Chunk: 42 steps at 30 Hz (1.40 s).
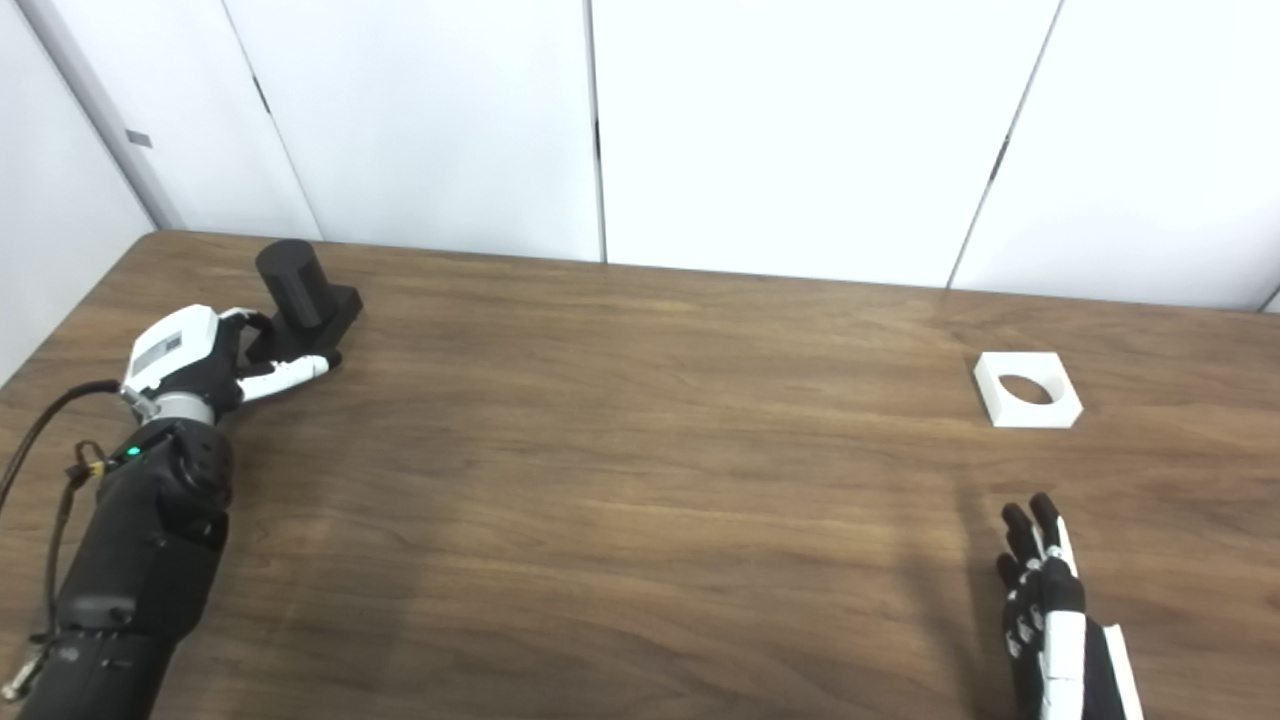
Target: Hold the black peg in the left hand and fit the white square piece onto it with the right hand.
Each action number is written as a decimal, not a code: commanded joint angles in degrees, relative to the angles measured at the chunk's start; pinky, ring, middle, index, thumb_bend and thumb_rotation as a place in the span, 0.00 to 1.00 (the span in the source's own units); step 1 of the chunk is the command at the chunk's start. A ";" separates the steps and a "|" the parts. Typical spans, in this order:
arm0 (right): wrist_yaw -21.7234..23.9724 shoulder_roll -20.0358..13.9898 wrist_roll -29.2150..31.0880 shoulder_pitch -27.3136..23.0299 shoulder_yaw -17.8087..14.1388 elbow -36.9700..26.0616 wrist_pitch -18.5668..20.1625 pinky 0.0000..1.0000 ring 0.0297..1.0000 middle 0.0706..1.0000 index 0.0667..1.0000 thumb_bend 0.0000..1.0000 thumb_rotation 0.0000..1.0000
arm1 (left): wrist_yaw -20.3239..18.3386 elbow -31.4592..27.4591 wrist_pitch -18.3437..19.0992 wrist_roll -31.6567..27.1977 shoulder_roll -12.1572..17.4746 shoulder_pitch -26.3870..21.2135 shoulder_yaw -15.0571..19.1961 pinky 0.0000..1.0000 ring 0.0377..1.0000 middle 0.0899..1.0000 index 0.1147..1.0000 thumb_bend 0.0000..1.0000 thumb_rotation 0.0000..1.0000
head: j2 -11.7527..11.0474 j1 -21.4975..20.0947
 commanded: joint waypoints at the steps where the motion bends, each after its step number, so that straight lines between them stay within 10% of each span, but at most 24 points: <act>1: 0.04 2.29 0.37 -0.30 0.18 -1.82 -0.19 1.00 1.00 0.96 1.00 0.63 1.00 | 1.65 0.78 -0.18 1.41 0.68 -3.71 0.81 0.83 0.91 0.90 0.80 0.92 0.72 | 0.02 0.14; 42: 0.75 1.07 0.72 -0.17 -0.52 -1.38 -0.34 1.00 1.00 0.97 1.00 0.60 1.00 | 6.50 12.59 -0.18 8.04 -0.44 -8.43 -0.19 0.77 0.87 0.86 0.79 0.88 0.61 | -0.21 2.57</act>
